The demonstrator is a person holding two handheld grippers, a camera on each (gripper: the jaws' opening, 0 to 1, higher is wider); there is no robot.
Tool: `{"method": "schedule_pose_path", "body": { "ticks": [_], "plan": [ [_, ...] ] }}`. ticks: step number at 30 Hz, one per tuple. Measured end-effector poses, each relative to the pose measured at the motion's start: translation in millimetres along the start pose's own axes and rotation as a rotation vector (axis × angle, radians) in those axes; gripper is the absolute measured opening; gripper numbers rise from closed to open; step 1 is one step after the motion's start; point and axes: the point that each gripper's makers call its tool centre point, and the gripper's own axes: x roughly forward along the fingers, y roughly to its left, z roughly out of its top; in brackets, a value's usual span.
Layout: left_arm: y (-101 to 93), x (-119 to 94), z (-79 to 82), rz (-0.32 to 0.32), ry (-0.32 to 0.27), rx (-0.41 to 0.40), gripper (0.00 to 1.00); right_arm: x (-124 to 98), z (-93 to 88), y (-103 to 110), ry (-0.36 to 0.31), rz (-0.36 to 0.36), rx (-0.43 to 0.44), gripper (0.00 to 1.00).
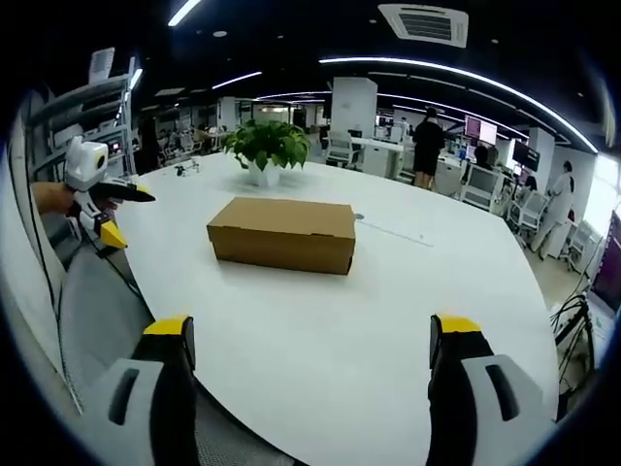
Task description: Operate the shoe box by opening the lid, removing the specified soft item, and placing it in the target area until the item is outside and the box remains undamaged.
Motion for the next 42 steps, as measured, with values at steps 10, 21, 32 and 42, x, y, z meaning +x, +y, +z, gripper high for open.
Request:
{"method": "schedule_pose_path", "body": {
  "ticks": [10,21,32,42],
  "plan": [
    [4.3,-1.6,2.1,0.011,-0.015,-0.011,1.00,1.6,2.8,-1.6,-0.007,-0.002,-0.002,0.96],
    [5.6,-0.3,5.9,0.019,-0.031,-0.011,1.00,1.9,7.1,-4.6,-0.017,-0.006,-0.008,0.96],
    [3.8,1.7,6.3,0.024,-0.041,-0.012,0.99,1.9,6.4,-5.7,-0.015,-0.008,-0.013,0.96],
    [6.6,8.5,12.6,0.032,-0.061,-0.015,1.00,5.1,9.7,-8.6,-0.023,-0.010,-0.014,0.96]
  ]
}}
